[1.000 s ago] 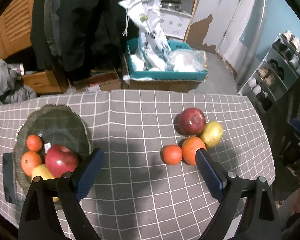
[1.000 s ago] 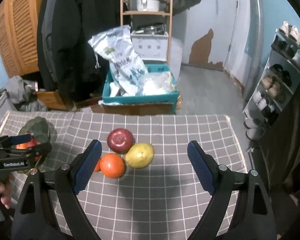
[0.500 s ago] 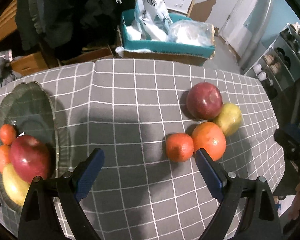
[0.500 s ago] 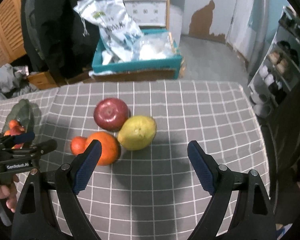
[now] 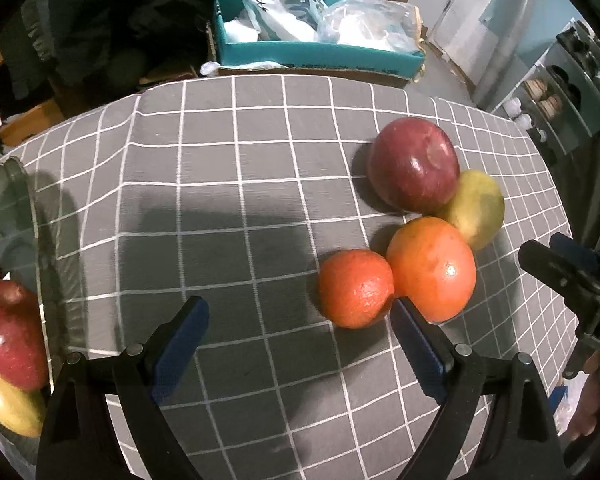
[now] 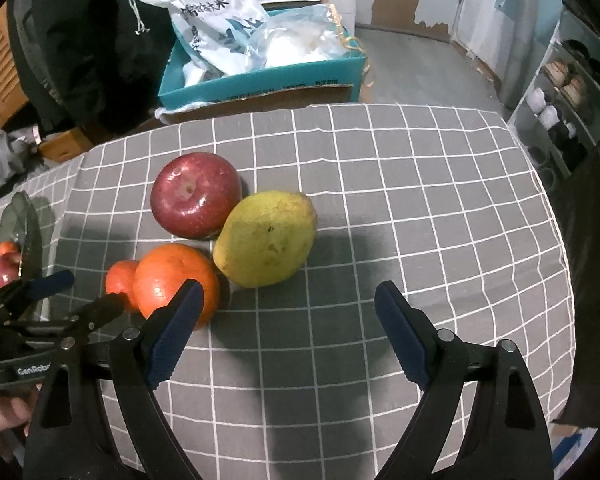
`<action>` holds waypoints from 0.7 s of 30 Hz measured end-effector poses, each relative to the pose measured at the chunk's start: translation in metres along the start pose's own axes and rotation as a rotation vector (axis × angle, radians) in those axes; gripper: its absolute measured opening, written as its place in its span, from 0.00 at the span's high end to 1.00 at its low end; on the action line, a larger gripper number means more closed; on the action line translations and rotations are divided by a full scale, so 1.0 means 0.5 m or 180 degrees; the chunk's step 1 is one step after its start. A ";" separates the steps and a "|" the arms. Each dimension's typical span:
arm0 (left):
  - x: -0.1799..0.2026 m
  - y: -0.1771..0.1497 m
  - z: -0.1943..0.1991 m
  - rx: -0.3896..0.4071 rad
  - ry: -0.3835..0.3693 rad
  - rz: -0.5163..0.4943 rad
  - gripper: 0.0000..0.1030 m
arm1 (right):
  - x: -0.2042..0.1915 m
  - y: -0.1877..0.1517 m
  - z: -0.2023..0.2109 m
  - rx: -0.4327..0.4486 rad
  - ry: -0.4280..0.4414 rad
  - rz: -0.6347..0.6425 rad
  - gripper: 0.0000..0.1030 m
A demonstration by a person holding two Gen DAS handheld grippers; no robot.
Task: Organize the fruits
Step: 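Lower the left tool onto an orange while the right tool approaches the yellow pear, then close the left tool on the orange while the right tool grasps the yellow pear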
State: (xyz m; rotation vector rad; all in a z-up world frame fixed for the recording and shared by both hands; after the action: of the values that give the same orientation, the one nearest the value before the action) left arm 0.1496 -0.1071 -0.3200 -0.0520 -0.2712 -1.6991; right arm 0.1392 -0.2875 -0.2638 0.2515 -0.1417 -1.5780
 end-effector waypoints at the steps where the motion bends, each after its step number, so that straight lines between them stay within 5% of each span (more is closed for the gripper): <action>1: 0.002 0.001 -0.003 -0.0006 -0.0013 -0.0011 0.11 | 0.001 -0.001 0.000 -0.0001 -0.0003 0.0002 0.16; 11: 0.017 0.007 -0.021 -0.0028 -0.0262 -0.0088 0.25 | 0.008 0.004 -0.008 -0.0029 -0.0021 -0.0013 0.16; 16: 0.034 0.009 -0.015 -0.0012 -0.0466 -0.0150 0.57 | 0.012 0.004 -0.013 -0.0045 -0.0028 -0.0024 0.16; 21: 0.048 0.009 -0.001 0.0038 -0.0218 -0.0258 0.61 | 0.013 0.006 -0.016 -0.0050 -0.0022 -0.0032 0.16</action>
State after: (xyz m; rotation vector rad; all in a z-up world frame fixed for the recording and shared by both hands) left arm 0.1506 -0.1312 -0.3153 -0.0914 -0.3385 -1.7783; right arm 0.1442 -0.2938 -0.2711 0.2348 -0.1336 -1.5894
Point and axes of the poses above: each gripper's, at about its wrist camera, not at the fingertips, and z roughly against the way its jaws point, x to its right, y to its top, the point moved 5 cm from there along -z, roughly the way its jaws point, and after that the axes turned 11 degrees about -x, right-handed, at the moved point
